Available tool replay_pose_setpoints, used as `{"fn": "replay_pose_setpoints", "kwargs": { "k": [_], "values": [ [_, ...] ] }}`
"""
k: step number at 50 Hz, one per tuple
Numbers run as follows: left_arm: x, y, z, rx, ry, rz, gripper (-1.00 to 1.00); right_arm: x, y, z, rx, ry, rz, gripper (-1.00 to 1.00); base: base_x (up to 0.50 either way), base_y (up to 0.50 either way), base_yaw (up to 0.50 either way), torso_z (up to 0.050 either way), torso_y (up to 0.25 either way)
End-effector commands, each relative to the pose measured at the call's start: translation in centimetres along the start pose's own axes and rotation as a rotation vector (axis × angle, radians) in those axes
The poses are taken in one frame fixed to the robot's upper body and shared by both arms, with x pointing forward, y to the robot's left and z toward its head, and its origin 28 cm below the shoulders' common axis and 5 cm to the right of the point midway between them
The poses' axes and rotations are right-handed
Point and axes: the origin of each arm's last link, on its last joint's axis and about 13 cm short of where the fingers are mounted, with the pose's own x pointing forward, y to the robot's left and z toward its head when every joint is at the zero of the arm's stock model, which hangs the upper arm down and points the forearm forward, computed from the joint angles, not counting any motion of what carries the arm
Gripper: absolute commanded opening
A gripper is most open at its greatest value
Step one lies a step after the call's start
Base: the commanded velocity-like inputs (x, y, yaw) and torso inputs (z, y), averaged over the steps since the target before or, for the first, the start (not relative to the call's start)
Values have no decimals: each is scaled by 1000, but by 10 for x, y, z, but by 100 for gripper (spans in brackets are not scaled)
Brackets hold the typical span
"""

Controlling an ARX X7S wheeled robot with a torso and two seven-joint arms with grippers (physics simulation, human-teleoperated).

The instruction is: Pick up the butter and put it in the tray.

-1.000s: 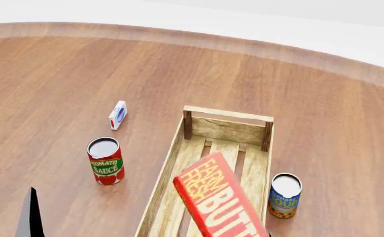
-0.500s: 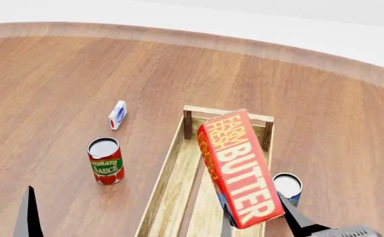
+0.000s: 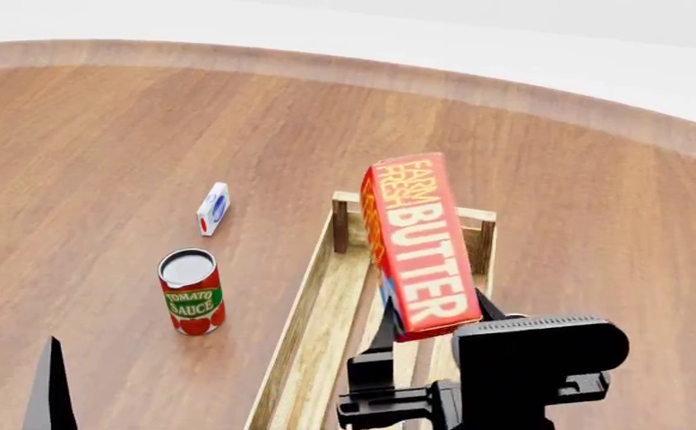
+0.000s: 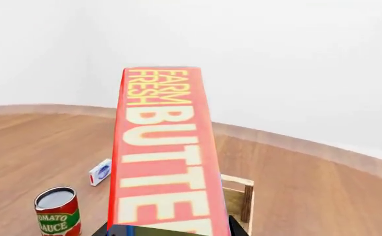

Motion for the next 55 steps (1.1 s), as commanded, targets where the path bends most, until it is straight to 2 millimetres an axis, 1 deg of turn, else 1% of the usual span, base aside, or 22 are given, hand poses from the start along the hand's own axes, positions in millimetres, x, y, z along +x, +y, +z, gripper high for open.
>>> {"fn": "replay_pose_setpoints", "kwargs": {
  "k": [1,6,12,15,16,17,20,24,31,34,42,46,55],
  "values": [
    [0,0,-1,-2,1,0,100,33,18,9,2,0,-55,-100,0,0,0,0,0],
    [0,1,2,-6,-1,5,100,48,27,11,-6,37,-137,-100,0,0,0,0,2],
    [0,2,2,-10,-1,7,100,59,32,13,-17,71,-218,-100,0,0,0,0,2],
    [1,2,1,-10,1,6,100,64,36,15,-36,123,-266,-100,0,0,0,0,0],
    [1,2,0,-10,3,8,100,65,37,16,-48,146,-270,-100,0,0,0,0,0],
    [1,3,0,-11,3,10,100,67,39,17,-18,135,-265,-100,0,0,0,0,10],
    [1,3,2,-11,1,13,100,71,42,18,-17,136,-275,-100,0,0,0,3,0],
    [2,4,2,-13,1,17,100,80,49,19,-35,178,-302,-100,0,0,0,0,3],
    [2,5,3,-16,-1,19,100,87,61,17,0,235,-290,-100,0,0,0,0,1],
    [2,5,3,-17,-1,22,100,89,64,17,-13,245,-309,-100,0,0,0,0,0],
    [2,6,3,-20,0,24,100,95,76,16,65,286,-327,-100,0,0,0,1,1],
    [2,6,4,-23,0,25,100,97,81,10,45,286,-341,-100,0,0,0,0,3],
    [2,6,4,-24,-1,24,100,97,85,-3,60,326,-395,-100,0,0,0,0,1]
  ]
}}
